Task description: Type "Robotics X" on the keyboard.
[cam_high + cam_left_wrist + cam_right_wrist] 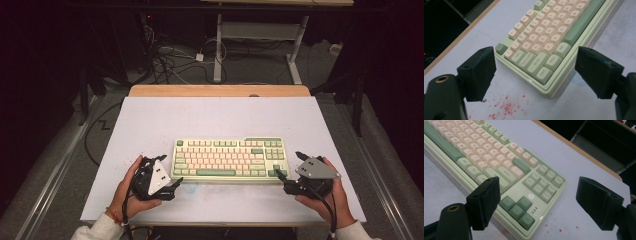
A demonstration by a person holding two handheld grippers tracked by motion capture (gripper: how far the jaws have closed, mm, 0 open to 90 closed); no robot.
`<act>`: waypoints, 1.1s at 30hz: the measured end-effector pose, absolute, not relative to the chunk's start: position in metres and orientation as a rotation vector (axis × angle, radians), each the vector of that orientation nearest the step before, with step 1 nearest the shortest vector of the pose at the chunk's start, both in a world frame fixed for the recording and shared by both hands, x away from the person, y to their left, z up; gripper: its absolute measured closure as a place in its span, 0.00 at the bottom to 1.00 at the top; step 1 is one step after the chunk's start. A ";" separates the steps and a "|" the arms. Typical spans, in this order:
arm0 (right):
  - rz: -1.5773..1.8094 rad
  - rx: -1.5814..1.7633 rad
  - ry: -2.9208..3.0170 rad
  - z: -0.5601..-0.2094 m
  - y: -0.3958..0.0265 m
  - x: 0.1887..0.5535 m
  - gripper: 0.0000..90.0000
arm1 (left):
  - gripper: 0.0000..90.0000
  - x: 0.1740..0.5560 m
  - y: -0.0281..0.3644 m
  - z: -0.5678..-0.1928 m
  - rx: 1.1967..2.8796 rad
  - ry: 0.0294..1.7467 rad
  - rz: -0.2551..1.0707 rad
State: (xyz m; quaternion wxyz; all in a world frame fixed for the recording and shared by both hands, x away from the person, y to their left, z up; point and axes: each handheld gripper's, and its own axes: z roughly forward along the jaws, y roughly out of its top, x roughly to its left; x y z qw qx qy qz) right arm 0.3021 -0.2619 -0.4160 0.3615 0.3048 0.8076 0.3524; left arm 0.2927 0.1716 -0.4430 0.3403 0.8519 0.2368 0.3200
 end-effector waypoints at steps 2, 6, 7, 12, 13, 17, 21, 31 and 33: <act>0.908 0.792 2.080 -0.416 -0.264 0.301 0.22 | 0.18 0.292 0.174 -0.444 2.219 0.619 0.831; 0.902 0.808 2.077 -0.417 -0.268 0.300 0.22 | 0.18 0.291 0.178 -0.446 2.225 0.633 0.821; 0.897 0.810 2.074 -0.418 -0.269 0.300 0.22 | 0.18 0.290 0.179 -0.447 2.227 0.636 0.819; 0.891 0.825 2.072 -0.419 -0.275 0.297 0.22 | 0.18 0.290 0.186 -0.451 2.229 0.667 0.809; 0.885 0.827 2.070 -0.420 -0.276 0.297 0.22 | 0.18 0.289 0.188 -0.452 2.229 0.673 0.809; 0.864 0.836 2.066 -0.423 -0.280 0.296 0.22 | 0.18 0.288 0.192 -0.455 2.236 0.684 0.803; 0.853 0.850 2.062 -0.425 -0.284 0.294 0.22 | 0.18 0.287 0.195 -0.458 2.249 0.701 0.807; 0.842 0.900 2.061 -0.436 -0.298 0.291 0.22 | 0.18 0.287 0.202 -0.471 2.291 0.736 0.809; 0.836 0.906 2.066 -0.439 -0.300 0.291 0.22 | 0.18 0.287 0.203 -0.472 2.292 0.745 0.806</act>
